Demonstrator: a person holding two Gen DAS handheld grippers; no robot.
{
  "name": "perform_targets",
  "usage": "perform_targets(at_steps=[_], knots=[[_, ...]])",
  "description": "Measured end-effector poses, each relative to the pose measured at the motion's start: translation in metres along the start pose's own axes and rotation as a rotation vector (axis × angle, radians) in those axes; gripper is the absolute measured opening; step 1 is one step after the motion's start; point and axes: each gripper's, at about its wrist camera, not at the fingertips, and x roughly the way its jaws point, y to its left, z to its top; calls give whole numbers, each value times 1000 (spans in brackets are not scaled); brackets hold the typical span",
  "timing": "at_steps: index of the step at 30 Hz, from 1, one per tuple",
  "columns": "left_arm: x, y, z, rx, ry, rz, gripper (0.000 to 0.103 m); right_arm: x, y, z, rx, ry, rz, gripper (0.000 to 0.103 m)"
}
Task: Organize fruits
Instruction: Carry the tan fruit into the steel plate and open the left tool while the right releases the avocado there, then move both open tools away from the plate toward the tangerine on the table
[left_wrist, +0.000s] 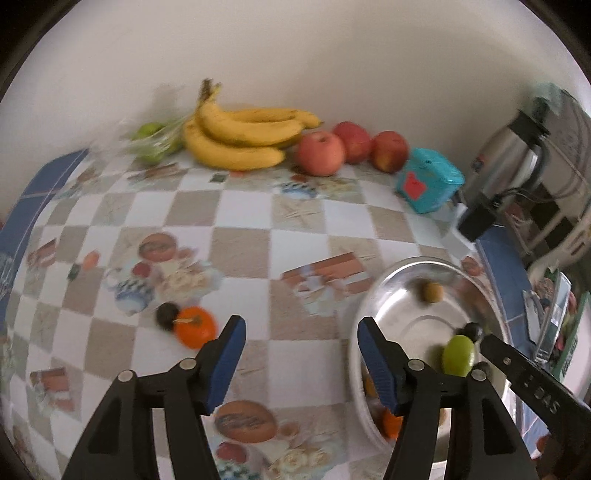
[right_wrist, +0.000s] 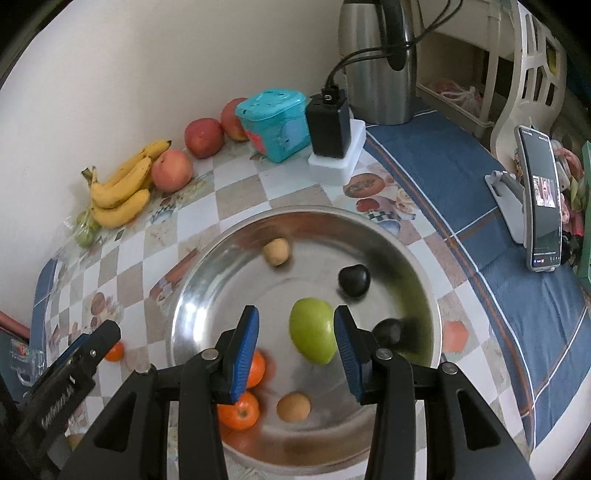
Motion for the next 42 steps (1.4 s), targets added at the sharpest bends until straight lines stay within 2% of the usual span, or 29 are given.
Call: perform_targets(at_steps=[12,14,15,16,20,22,24,29,32,42], knots=[[-17,31,3,-81,5,32,67,-8,26,-13,-82,6,13,44],[-16,34,3,-87,12,40,69,-4,27,-14,-89,18,13,59],[-15,35,2,-88,16,45,74,-2,28,-14,-94,22,13,72],[-14,36,2,-88,20,53,81,-1,29,-15,-96,22,12,75],[-10,40,0,-96,33,83,88,0,29,-15,-98,21,8,77],[-9,41,-1,-87,36,106,98,0,30,-15,-102,23,0,81],[-8,41,-2,-81,37,117,101,1,30,-15,-105,24,-3,82],[-4,42,-4,-72,50,144,103,1,30,-15,-113,13,-7,83],[0,43,-5,-63,62,164,103,1,30,-15,-113,5,-5,95],[2,41,-7,-34,70,174,103,-3,32,-16,-115,-35,2,95]])
